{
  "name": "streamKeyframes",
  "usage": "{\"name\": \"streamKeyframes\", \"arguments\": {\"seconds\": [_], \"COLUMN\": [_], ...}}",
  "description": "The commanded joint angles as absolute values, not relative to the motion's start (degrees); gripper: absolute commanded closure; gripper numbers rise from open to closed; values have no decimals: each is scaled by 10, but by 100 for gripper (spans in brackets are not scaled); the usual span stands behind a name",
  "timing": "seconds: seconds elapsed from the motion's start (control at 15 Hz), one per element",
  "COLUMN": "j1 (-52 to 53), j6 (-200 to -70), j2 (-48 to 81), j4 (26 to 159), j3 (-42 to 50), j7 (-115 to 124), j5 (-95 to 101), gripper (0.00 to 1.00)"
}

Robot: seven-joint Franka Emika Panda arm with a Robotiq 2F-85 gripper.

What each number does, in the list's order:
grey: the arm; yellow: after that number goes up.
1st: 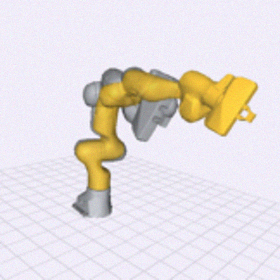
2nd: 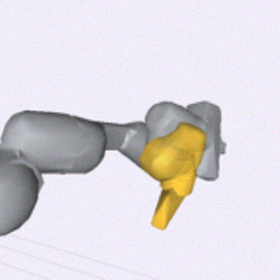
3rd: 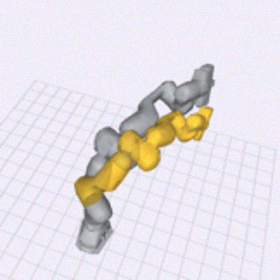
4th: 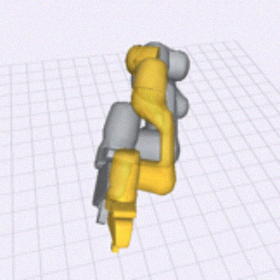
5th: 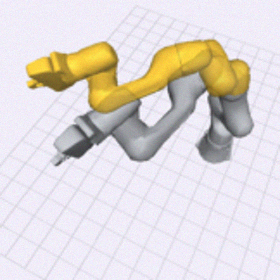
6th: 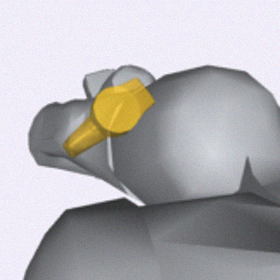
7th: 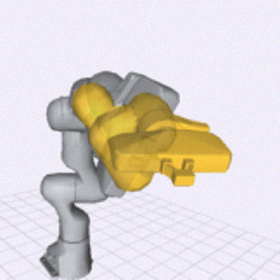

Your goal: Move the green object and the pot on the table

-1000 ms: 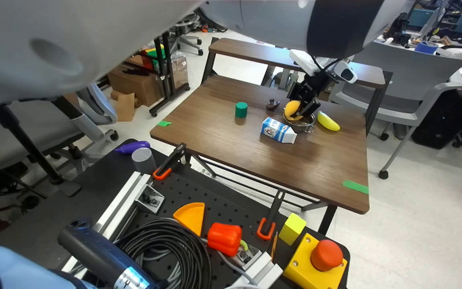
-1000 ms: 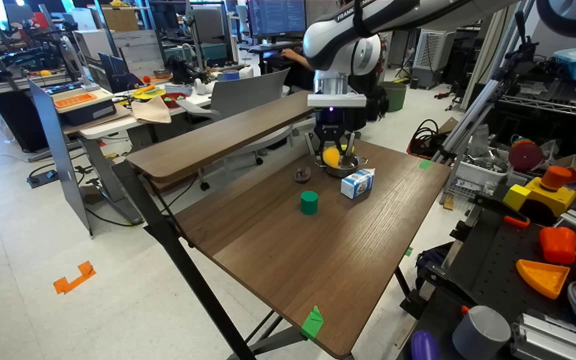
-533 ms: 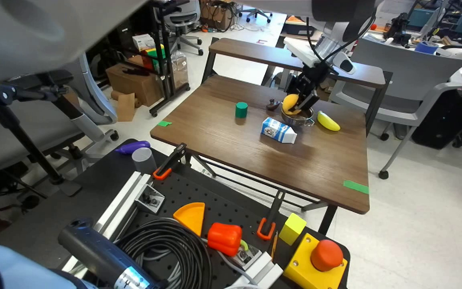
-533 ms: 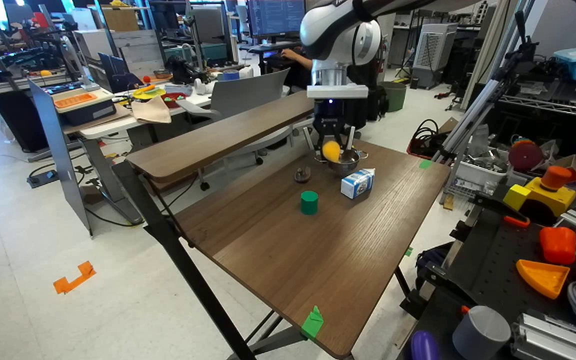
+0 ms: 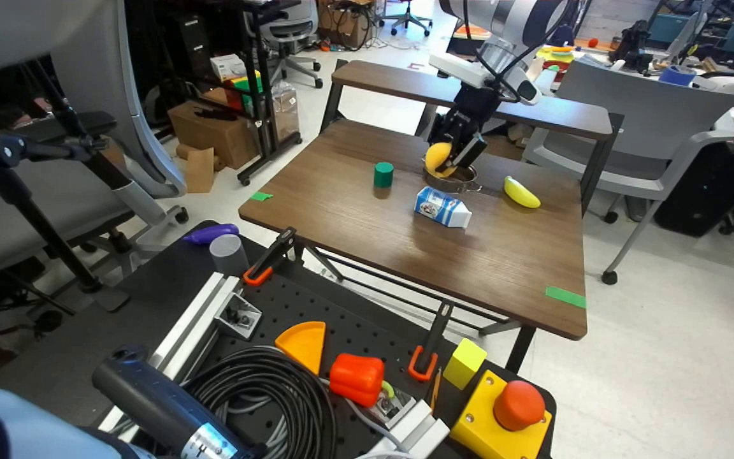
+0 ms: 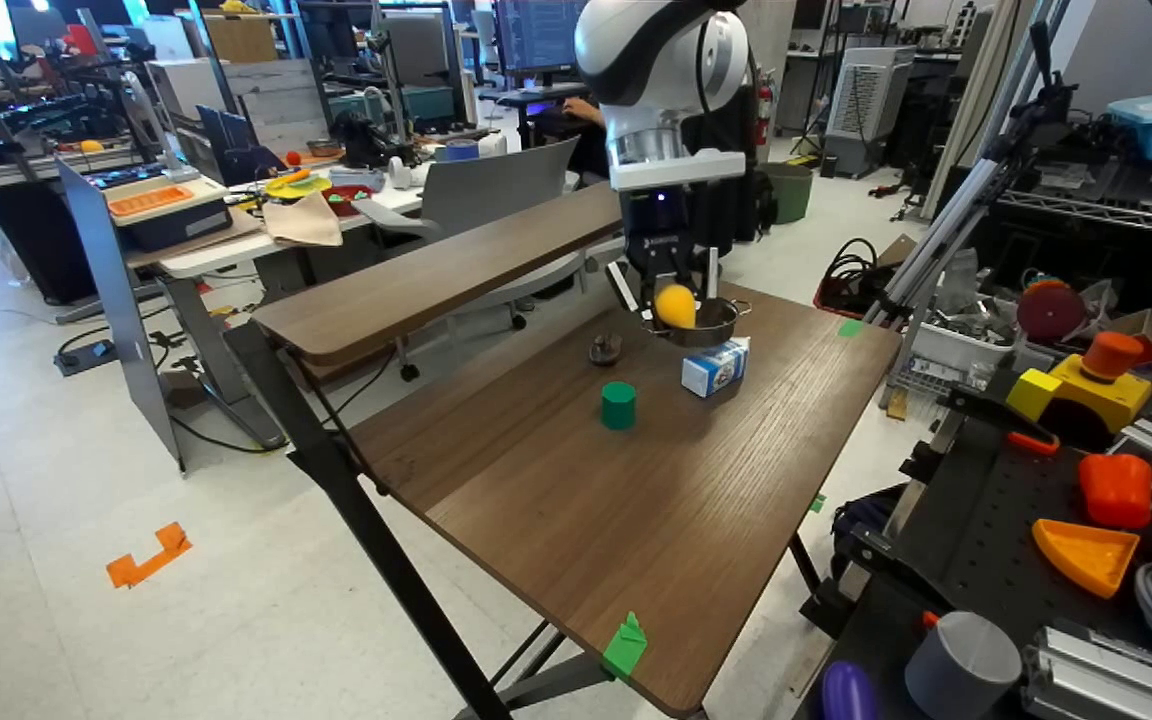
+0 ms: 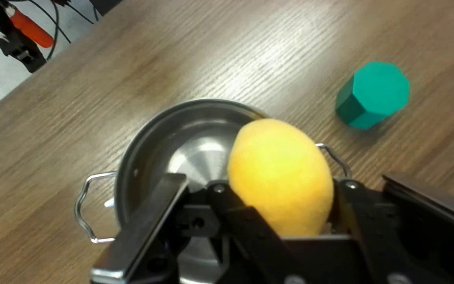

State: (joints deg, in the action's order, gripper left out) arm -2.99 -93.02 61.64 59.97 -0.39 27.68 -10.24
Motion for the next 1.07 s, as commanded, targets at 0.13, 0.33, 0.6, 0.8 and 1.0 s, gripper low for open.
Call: {"name": "streamKeyframes", "arguments": {"seconds": [0.13, 0.33, 0.6, 0.8, 1.0], "j1": [26, 58, 97, 121, 138], "j6": [-865, -850, -846, -841, -831], "j2": [554, 549, 561, 571, 584], "j4": [680, 698, 703, 701, 694], "j3": [1, 1, 0, -1, -2], "j7": [229, 209, 199, 200, 194], "j5": [-73, -51, -16, 3, 22], "gripper": [93, 93, 93, 93, 93]}}
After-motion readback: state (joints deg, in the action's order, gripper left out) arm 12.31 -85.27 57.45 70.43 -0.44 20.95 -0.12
